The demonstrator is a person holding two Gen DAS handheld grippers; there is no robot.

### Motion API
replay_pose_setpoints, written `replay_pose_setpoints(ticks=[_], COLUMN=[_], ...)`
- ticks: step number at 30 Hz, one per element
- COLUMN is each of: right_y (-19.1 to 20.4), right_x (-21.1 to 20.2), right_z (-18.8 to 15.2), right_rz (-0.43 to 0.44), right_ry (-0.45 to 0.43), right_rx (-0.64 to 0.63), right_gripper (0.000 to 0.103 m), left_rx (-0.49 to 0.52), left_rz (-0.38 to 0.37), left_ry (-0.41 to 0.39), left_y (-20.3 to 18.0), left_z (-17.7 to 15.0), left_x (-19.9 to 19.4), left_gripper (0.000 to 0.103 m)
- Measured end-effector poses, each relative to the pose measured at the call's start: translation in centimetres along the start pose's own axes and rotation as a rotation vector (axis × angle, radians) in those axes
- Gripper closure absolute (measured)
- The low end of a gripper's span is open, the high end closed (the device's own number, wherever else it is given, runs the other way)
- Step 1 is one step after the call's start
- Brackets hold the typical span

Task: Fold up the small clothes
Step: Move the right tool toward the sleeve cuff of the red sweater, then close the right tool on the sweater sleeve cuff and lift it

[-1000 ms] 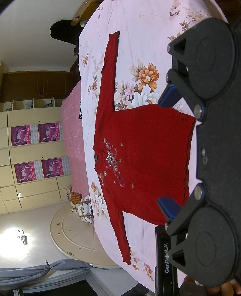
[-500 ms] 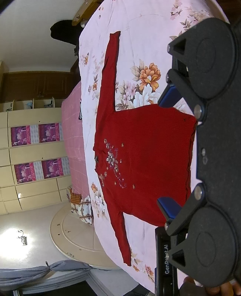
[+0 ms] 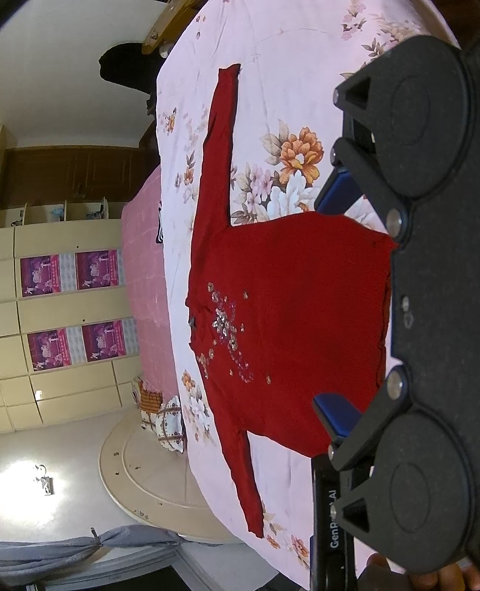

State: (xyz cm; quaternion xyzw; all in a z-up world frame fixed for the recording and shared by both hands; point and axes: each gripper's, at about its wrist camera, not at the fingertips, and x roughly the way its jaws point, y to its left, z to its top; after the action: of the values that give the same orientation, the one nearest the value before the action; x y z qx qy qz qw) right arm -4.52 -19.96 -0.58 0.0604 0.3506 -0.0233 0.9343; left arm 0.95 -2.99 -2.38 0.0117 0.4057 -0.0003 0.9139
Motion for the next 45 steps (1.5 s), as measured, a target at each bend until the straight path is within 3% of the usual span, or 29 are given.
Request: replay_pose_setpoints(ticks=[14, 26, 30, 37, 45], right_y=[-1.3, -5.6, -7.9, -13.6, -21.6], right_x=[2.8, 8.9, 11.6, 17.9, 24.2], right_z=[1.1, 3.5, 4.2, 5.9, 7.8], right_rz=[-0.052, -0.122, -0.141, -0.165, -0.276], right_ry=[-0.017, -0.027, -0.021, 0.047, 0.094], right_rx=[0.004, 0.043, 0.067, 0.166, 0.265], right_gripper=[0.001, 0.001, 0.006, 0.025, 0.033], left_rx=[0.032, 0.056, 0.064, 0.075, 0.103], left_rz=[0.002, -0.001, -0.016, -0.069, -0.078], left_ry=[0.016, 0.039, 0.044, 0.086, 0.096], left_y=[-1.7, -4.8, -6.3, -9.8, -14.2], left_z=[2.2, 6.2, 7.8, 10.7, 14.1], left_x=[4.2, 11.6, 14.8, 21.8, 28.6], left_gripper=[0.0, 0.0, 0.0, 0.0, 0.0])
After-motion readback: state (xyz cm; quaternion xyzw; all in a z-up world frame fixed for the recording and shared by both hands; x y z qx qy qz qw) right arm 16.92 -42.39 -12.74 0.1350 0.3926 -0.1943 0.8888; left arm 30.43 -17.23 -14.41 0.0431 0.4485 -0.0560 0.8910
